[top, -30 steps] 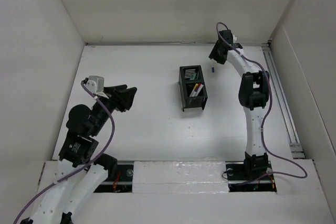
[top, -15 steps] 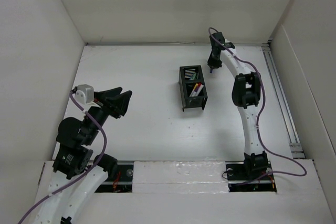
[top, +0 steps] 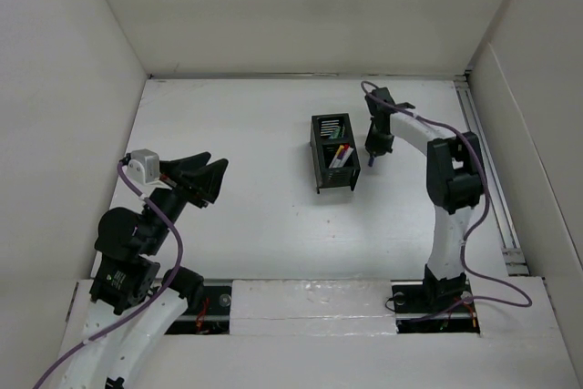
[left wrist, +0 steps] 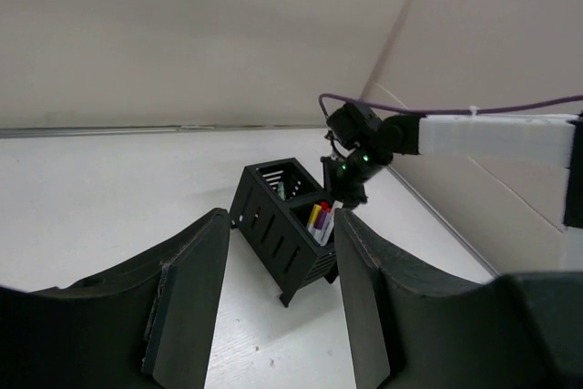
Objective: Organize the desk
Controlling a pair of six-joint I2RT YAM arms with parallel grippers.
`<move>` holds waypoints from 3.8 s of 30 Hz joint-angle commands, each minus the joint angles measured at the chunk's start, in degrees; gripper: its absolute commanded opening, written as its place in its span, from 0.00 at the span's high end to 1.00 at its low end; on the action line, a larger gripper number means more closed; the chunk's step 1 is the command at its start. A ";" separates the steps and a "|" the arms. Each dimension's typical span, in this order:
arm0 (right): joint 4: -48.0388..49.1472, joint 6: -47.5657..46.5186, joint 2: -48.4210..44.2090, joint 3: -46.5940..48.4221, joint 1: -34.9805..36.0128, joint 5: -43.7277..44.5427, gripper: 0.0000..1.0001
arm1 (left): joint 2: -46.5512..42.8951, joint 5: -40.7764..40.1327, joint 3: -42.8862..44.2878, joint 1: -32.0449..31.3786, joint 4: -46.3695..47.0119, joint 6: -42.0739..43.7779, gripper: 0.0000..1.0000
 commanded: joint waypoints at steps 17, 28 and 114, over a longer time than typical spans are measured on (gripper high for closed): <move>11.22 0.77 -13.42 -18.32 1.19 2.50 0.65 | 1.17 0.31 0.07 -1.42 2.12 -0.17 0.54; 4.82 -1.34 -10.51 -14.63 1.18 0.48 0.63 | 0.82 -0.04 0.16 -1.42 1.95 -0.08 0.54; -3.12 -1.97 -3.18 -4.57 2.41 1.45 0.81 | -0.94 -0.92 0.07 -1.42 1.51 0.09 0.54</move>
